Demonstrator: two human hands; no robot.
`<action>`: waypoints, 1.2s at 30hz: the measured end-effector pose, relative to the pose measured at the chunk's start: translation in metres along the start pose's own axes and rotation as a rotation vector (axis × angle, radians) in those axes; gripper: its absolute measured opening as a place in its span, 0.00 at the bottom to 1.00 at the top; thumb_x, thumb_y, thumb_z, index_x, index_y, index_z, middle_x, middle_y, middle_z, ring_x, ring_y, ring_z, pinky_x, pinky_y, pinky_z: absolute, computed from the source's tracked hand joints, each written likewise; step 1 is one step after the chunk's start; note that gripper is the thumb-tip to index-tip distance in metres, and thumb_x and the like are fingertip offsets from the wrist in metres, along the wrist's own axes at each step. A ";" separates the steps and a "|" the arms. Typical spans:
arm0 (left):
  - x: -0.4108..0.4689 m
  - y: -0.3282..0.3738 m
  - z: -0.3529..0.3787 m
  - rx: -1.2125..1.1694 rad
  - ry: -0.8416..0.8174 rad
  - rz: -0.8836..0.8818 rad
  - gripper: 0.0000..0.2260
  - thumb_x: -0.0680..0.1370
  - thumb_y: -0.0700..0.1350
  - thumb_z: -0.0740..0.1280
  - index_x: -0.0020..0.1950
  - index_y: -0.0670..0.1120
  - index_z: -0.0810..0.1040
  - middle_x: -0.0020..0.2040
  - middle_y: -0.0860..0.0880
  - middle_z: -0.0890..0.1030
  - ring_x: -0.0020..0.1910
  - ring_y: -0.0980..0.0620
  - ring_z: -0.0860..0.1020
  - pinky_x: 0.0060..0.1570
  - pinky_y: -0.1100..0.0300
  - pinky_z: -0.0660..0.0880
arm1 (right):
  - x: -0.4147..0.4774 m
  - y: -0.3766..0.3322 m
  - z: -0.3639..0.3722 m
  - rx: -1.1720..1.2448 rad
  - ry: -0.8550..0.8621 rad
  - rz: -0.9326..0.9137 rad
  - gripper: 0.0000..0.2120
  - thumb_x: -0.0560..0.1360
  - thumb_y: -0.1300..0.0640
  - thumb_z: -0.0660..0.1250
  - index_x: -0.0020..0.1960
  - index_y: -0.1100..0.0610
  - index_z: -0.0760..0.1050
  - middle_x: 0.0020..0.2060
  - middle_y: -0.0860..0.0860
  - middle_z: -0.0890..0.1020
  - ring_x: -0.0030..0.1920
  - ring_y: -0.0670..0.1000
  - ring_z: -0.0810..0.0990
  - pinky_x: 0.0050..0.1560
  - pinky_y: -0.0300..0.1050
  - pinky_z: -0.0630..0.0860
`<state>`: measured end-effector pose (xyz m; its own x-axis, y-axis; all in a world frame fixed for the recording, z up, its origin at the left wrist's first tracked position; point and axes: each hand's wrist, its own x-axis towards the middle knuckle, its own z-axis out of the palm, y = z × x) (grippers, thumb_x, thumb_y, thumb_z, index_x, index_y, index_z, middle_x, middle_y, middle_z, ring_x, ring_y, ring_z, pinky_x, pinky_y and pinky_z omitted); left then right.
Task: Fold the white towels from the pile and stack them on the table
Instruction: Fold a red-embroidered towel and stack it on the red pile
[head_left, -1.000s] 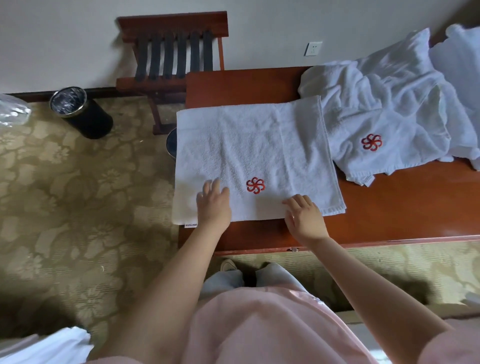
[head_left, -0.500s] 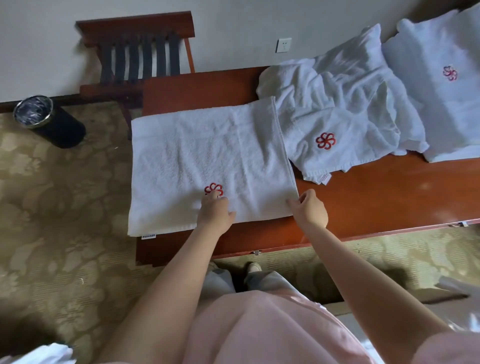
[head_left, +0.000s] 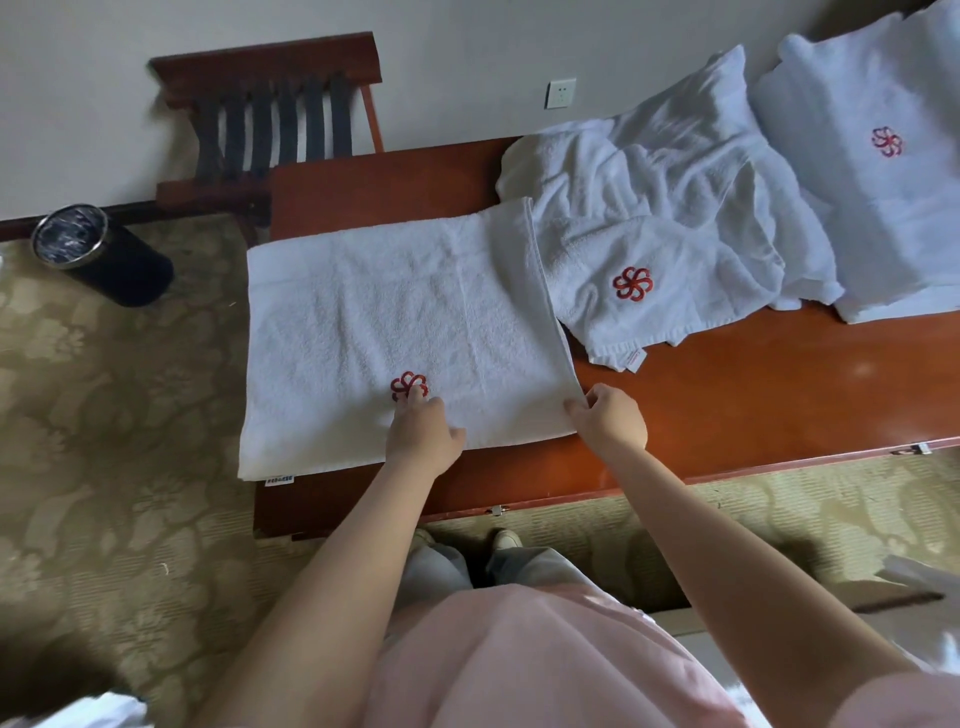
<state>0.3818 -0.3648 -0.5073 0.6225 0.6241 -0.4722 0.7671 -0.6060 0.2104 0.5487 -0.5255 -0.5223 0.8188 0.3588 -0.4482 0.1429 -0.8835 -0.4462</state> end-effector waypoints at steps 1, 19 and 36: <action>0.000 0.000 0.000 -0.001 -0.005 -0.004 0.17 0.77 0.50 0.63 0.59 0.39 0.73 0.76 0.40 0.57 0.70 0.38 0.63 0.60 0.48 0.72 | 0.000 0.002 0.000 -0.028 -0.013 0.000 0.12 0.75 0.48 0.64 0.42 0.57 0.71 0.41 0.53 0.78 0.35 0.50 0.74 0.30 0.41 0.66; -0.038 -0.070 0.016 -0.070 0.389 0.069 0.07 0.74 0.40 0.68 0.48 0.38 0.81 0.50 0.42 0.76 0.51 0.42 0.73 0.45 0.50 0.73 | -0.042 -0.052 0.045 -0.415 0.063 -0.709 0.16 0.76 0.51 0.63 0.61 0.56 0.73 0.56 0.54 0.75 0.56 0.56 0.73 0.52 0.50 0.70; -0.026 -0.108 0.002 0.243 0.154 0.130 0.09 0.79 0.37 0.58 0.56 0.44 0.73 0.59 0.48 0.72 0.37 0.49 0.76 0.33 0.59 0.70 | -0.044 -0.091 0.070 -0.925 -0.194 -0.757 0.25 0.70 0.71 0.61 0.65 0.58 0.63 0.59 0.57 0.68 0.54 0.56 0.70 0.36 0.45 0.65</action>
<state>0.2824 -0.3167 -0.5193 0.7434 0.5896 -0.3158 0.6316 -0.7742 0.0411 0.4610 -0.4401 -0.5159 0.2704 0.8473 -0.4570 0.9581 -0.2836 0.0411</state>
